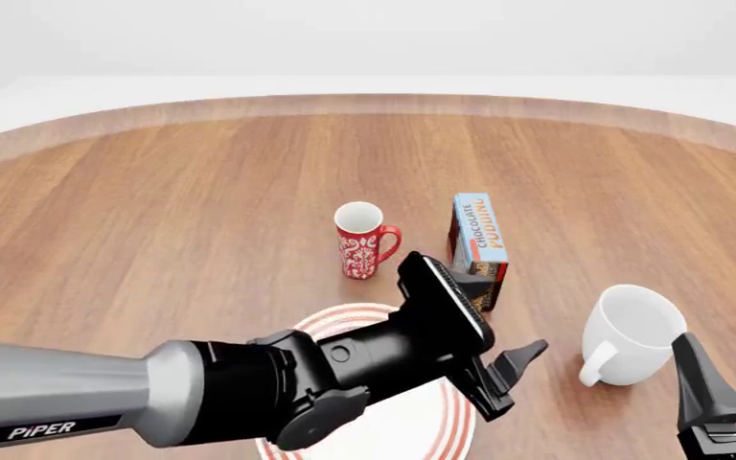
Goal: Pick up the white mug and put it on the plate, and put the chocolate pudding to the right of the plate.
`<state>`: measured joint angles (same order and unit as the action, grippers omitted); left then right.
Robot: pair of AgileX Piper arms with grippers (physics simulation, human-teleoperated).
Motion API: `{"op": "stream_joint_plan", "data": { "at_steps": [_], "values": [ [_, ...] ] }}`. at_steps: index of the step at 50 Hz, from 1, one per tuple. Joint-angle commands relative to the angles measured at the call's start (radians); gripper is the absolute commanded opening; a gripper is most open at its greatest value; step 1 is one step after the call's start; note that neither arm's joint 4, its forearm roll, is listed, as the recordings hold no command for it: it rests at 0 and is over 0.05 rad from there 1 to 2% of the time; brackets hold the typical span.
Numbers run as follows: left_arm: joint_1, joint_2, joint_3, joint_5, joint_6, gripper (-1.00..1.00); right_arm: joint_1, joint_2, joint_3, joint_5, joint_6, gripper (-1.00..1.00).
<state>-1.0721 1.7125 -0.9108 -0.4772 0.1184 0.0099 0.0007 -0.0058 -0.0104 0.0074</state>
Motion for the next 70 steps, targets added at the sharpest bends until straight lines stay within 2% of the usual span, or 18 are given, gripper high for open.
{"op": "stream_joint_plan", "data": {
  "at_steps": [1, 70],
  "values": [
    [-0.01, 0.037, -0.04, 0.013, -0.008, 1.0, 0.0, 0.0, 0.0, 0.0, 0.002, 1.0],
    [-0.061, 0.258, -0.294, 0.146, -0.038, 1.0, 0.0, 0.0, 0.001, -0.001, 0.01, 1.0]
  ]
}}
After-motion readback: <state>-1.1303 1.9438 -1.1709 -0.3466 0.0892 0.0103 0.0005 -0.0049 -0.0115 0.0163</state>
